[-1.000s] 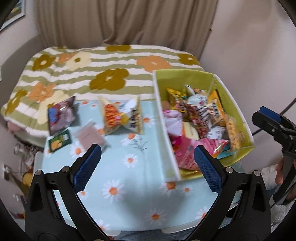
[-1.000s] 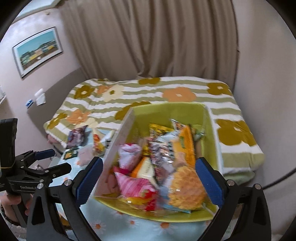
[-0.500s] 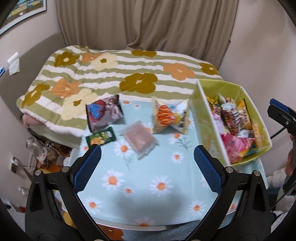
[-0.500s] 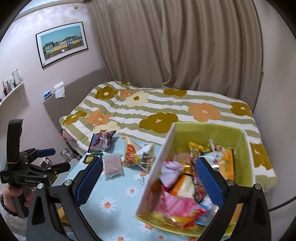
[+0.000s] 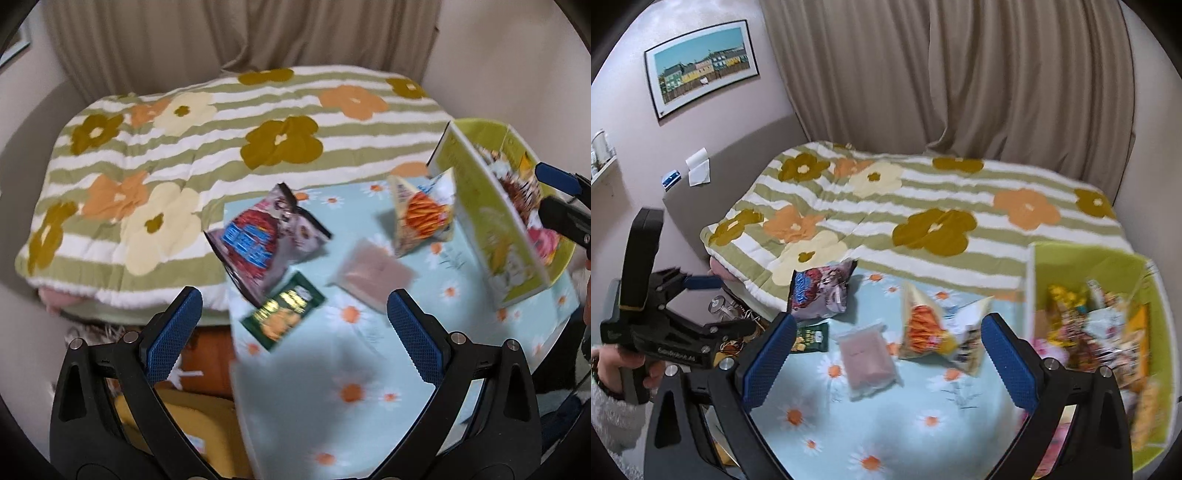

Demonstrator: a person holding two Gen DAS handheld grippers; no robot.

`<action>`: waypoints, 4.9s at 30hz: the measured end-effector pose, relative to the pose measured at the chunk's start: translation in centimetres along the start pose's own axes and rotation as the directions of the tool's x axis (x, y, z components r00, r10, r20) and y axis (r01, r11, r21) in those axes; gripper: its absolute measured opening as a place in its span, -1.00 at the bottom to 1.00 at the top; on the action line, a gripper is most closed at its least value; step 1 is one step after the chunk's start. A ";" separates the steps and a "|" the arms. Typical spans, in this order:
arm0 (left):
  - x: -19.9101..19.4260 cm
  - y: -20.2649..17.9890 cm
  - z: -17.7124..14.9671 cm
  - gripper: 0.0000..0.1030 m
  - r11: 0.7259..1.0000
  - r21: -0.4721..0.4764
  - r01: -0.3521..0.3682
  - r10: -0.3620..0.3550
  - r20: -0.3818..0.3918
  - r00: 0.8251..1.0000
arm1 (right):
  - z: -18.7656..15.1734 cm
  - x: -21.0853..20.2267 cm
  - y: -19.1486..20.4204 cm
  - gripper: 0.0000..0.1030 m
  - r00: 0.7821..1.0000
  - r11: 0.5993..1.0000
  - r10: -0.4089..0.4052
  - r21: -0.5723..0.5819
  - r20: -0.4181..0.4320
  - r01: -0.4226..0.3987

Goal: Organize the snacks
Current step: 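Grasp the purple sponge cake bag with the left tool while the right tool grasps the pink pastry pack, then carry both items over the yellow box and open the left tool to drop its bag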

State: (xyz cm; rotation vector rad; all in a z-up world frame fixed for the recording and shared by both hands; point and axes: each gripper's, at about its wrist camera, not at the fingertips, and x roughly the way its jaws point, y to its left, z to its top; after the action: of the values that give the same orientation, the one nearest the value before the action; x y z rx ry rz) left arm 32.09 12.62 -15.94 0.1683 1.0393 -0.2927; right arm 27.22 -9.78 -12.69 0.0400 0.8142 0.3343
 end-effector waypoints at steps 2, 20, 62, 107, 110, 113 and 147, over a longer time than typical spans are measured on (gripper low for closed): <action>1.5 1.2 0.8 0.94 0.999 0.038 0.016 -0.016 -0.017 1.000 | -0.3 1.7 0.9 0.93 1.000 1.000 -0.009 0.006 -0.025 0.009; 18.3 2.8 5.5 0.94 0.904 0.357 0.235 -0.129 -0.298 0.946 | -4.8 15.1 3.9 0.93 0.958 0.996 -0.068 -0.074 -0.279 0.049; 16.6 3.1 4.6 0.21 0.910 0.334 0.245 -0.167 -0.244 0.955 | -7.9 18.8 4.3 0.18 0.938 0.962 -0.106 -0.273 -0.329 0.013; -0.3 -24.1 11.1 0.21 0.952 0.122 0.281 -0.289 0.050 0.956 | -2.8 -11.8 -16.6 0.16 0.978 0.969 -0.206 0.128 -0.045 0.210; 0.5 -28.0 11.6 0.21 0.953 0.102 0.284 -0.290 0.041 0.956 | -3.3 -12.9 -19.2 0.16 0.977 0.967 -0.206 0.142 -0.049 0.211; 2.1 -30.6 12.1 0.21 0.956 0.073 0.284 -0.286 0.009 0.958 | -3.8 -13.6 -21.6 0.16 0.979 0.964 -0.194 0.173 -0.056 0.201; 4.2 -26.4 9.7 0.99 0.983 -0.072 0.171 -0.173 -0.024 0.985 | -5.3 -10.3 -24.6 0.78 0.984 0.953 -0.141 0.253 -0.110 0.165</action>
State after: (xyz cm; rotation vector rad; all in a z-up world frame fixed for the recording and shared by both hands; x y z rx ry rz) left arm 33.72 -15.76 -14.71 0.0194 1.0943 -0.4102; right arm 23.65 -36.73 -13.08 0.2091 0.9421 0.0798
